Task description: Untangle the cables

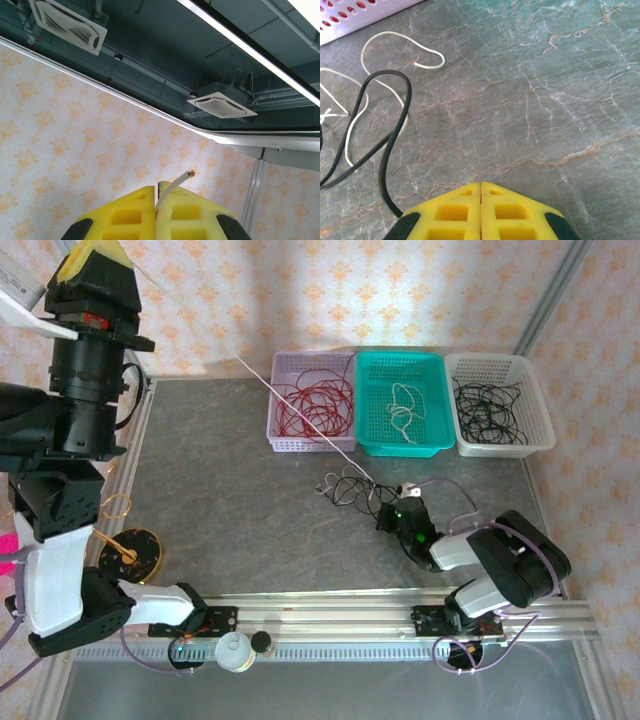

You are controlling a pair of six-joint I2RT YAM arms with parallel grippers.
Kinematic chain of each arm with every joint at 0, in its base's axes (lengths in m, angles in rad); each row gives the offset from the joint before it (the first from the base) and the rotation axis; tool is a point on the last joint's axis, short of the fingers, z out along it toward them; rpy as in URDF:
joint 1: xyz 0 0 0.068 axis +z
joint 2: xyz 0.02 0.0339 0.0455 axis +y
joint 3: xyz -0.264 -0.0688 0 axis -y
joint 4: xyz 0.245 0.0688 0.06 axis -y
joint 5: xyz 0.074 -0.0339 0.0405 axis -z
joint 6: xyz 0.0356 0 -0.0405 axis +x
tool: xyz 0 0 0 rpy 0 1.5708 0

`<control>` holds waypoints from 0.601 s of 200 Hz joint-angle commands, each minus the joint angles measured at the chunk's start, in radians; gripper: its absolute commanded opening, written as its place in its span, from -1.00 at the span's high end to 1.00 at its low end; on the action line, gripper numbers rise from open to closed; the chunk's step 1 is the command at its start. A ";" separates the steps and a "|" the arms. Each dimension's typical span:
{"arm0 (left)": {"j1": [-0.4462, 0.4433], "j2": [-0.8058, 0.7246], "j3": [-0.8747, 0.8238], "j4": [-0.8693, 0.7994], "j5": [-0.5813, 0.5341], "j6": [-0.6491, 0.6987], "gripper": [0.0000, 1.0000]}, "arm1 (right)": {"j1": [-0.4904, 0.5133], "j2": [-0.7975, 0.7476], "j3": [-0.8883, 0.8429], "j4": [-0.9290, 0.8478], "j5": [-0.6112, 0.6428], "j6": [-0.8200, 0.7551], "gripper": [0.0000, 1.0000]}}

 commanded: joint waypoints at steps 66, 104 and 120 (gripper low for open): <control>0.001 -0.066 -0.038 -0.036 -0.020 0.023 1.00 | -0.070 -0.033 0.044 -0.107 -0.104 -0.041 0.76; 0.001 -0.101 -0.259 -0.002 0.081 -0.075 1.00 | -0.021 -0.297 0.031 -0.195 -0.191 -0.203 0.31; 0.001 -0.100 -0.339 0.027 0.120 -0.120 1.00 | -0.015 -0.425 0.004 -0.236 -0.240 -0.251 0.16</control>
